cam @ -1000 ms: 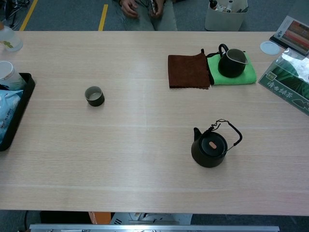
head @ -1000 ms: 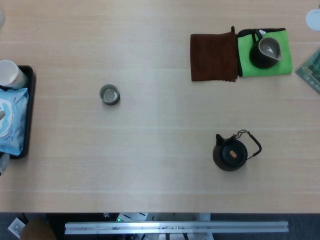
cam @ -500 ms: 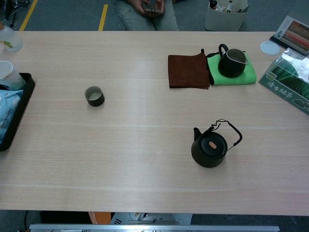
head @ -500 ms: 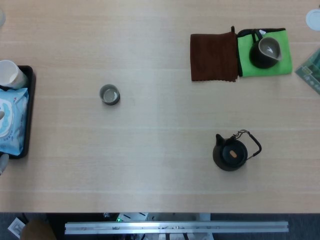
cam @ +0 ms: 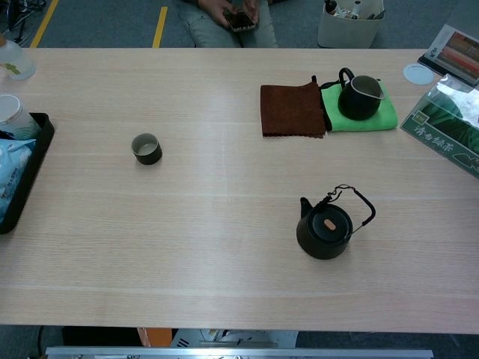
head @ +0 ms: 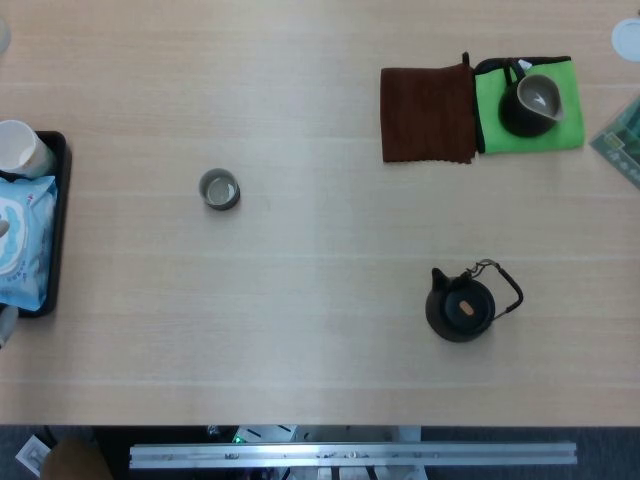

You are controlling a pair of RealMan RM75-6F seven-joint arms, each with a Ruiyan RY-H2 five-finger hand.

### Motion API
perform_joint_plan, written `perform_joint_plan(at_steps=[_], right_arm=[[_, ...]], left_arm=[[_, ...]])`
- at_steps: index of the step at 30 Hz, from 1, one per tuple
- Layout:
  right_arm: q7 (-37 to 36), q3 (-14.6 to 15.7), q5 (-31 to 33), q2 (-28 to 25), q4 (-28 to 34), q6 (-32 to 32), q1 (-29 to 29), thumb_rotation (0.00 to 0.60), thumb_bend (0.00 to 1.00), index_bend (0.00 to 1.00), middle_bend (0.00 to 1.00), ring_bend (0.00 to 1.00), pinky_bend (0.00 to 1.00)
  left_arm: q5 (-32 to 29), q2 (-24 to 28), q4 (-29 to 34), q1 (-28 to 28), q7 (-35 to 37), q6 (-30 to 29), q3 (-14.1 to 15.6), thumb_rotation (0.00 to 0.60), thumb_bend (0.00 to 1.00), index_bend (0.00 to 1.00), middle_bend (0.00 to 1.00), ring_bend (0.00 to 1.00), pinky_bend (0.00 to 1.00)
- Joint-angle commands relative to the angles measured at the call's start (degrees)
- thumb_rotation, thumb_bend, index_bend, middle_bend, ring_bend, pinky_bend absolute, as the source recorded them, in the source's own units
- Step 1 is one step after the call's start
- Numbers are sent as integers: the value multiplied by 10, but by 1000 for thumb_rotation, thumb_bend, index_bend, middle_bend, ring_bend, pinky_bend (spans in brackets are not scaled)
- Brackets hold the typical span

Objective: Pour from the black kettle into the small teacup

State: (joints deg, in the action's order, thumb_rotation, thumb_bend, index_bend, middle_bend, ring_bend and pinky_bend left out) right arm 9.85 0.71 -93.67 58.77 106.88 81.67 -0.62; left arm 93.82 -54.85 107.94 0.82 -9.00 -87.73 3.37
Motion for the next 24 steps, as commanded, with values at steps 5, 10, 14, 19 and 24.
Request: perform_joint_plan(at_steps=[5, 10, 14, 19, 24], right_arm=[[53, 3, 10, 27, 14, -70, -42, 600, 3, 436, 368, 250, 237], [92, 3, 21, 47, 22, -108, -65, 600, 0, 308, 294, 161, 177], [129, 2, 40, 64, 27, -138, -82, 600, 0, 179, 199, 45, 106], [181, 4, 73, 86, 31, -172, -100, 600, 0, 56, 100, 0, 36], [223, 4, 105, 114, 22, -194, -116, 600, 0, 0, 40, 0, 2]], left_arm=[[5, 3, 3, 1, 1, -3, 1, 600, 296, 138, 69, 12, 38], [5, 5, 3, 3, 3, -7, 2, 600, 297, 138, 69, 12, 38], [6, 6, 3, 5, 6, -9, 3, 600, 296, 138, 69, 12, 38], [5, 7, 0, 7, 11, -11, 4, 600, 296, 138, 69, 12, 38], [3, 8, -4, 8, 16, -11, 4, 600, 296, 138, 69, 12, 38]])
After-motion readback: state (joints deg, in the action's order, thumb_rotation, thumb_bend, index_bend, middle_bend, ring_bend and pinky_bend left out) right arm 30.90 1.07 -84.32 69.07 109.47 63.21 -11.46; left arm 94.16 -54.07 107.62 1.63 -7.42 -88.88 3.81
